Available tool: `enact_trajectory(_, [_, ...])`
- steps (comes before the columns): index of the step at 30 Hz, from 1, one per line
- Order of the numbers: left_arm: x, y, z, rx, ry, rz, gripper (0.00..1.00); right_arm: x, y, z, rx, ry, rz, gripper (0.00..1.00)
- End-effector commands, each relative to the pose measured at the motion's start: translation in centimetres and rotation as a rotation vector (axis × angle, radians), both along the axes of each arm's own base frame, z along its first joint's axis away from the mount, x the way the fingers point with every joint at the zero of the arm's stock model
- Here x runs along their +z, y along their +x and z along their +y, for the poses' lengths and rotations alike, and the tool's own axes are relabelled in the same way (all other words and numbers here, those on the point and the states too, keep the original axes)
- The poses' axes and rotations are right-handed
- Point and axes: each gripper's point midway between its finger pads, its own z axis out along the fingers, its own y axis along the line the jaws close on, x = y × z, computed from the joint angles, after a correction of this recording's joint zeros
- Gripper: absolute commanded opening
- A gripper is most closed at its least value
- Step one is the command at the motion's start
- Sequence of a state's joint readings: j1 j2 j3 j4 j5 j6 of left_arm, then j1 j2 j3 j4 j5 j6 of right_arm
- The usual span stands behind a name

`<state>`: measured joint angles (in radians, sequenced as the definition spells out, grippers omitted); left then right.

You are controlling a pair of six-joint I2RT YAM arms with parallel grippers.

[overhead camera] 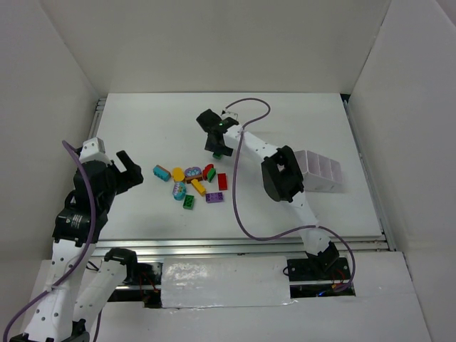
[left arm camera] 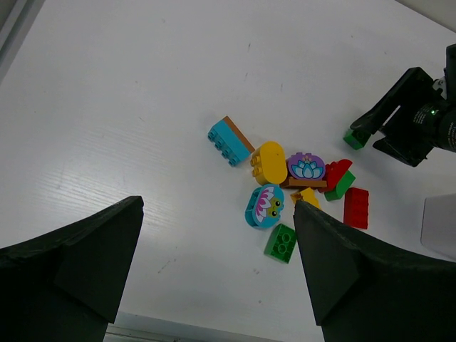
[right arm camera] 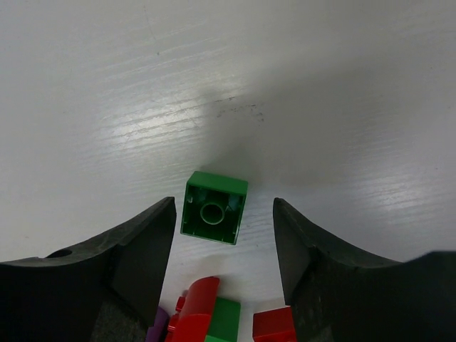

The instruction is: Sort the legos into containers by color

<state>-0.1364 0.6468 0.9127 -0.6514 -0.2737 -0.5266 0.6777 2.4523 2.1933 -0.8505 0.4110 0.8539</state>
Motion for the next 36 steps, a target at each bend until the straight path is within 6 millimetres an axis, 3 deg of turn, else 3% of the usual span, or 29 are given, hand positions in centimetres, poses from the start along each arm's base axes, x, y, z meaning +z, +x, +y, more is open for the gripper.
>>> enact_trajectory(1, [1.8,0.4,-0.5,-0.030,-0.006,-0.062,1.00,-0.3,0.6,-0.2,-0.008,-0.005,-0.009,0.63])
enact_trajectory(10, [2.0,0.4,-0.6,-0.037,-0.006,-0.067,0.99,-1.2,0.8,0.1,0.046,0.039,0.060,0.59])
enact_trajectory(12, [2.0,0.4,-0.6,-0.034,-0.007,-0.069,1.00,-1.1,0.9,0.3,0.058,0.048,0.070,0.53])
enact_trajectory(13, [2.1,0.3,-0.6,-0.034,-0.007,-0.071,1.00,-1.1,0.8,0.3,0.062,0.053,0.073,0.49])
enact_trajectory(15, [2.1,0.2,-0.4,-0.028,-0.005,-0.072,0.99,-1.5,0.4,-0.1,0.057,0.045,0.084,0.31])
enact_trajectory(16, [2.1,0.3,-0.4,-0.028,-0.005,-0.074,1.00,-0.6,0.6,-0.1,0.051,0.053,0.060,0.23])
enact_trajectory(17, [2.1,0.3,-0.5,-0.029,-0.005,-0.072,1.00,-1.3,0.0,-0.6,0.046,0.038,0.075,0.03])
enact_trajectory(18, [2.0,0.3,-0.5,-0.032,-0.006,-0.071,1.00,0.4,0.2,-0.5,0.045,0.059,0.037,0.00])
enact_trajectory(20, [2.0,0.3,-0.7,-0.041,-0.005,-0.069,1.00,0.9,-0.5,-0.9,0.055,0.048,0.028,0.00])
enact_trajectory(21, [1.9,0.4,-0.8,-0.043,-0.006,-0.065,1.00,3.7,-0.5,-0.7,0.074,0.071,-0.018,0.00])
enact_trajectory(23, [1.8,0.5,-0.8,-0.047,-0.005,-0.057,1.00,5.6,-1.3,-1.1,0.129,0.028,-0.070,0.00])
enact_trajectory(24, [1.7,0.5,-0.8,-0.048,-0.005,-0.054,1.00,9.8,-1.3,-1.0,0.151,0.055,-0.164,0.00])
enact_trajectory(25, [1.7,0.5,-0.8,-0.047,-0.004,-0.054,1.00,9.9,-2.2,-1.9,0.202,-0.006,-0.175,0.00])
enact_trajectory(26, [1.7,0.5,-0.9,-0.050,-0.005,-0.056,1.00,11.2,-2.5,-2.4,0.217,-0.017,-0.206,0.00])
enact_trajectory(27, [1.8,0.5,-0.9,-0.050,-0.005,-0.059,1.00,14.4,-3.0,-3.2,0.231,-0.009,-0.262,0.00])
enact_trajectory(28, [1.8,0.5,-0.9,-0.053,-0.005,-0.062,1.00,14.3,-3.8,-4.2,0.265,-0.057,-0.251,0.00])
enact_trajectory(30, [1.9,0.5,-1.0,-0.055,-0.006,-0.065,0.99,16.2,-5.1,-6.3,0.266,-0.110,-0.267,0.00])
enact_trajectory(33, [2.0,0.4,-1.0,-0.060,-0.007,-0.069,0.99,15.6,-7.1,-9.4,0.281,-0.228,-0.222,0.00])
enact_trajectory(36, [1.9,0.5,-1.1,-0.066,-0.008,-0.067,1.00,13.1,-8.9,-12.3,0.269,-0.334,-0.152,0.00])
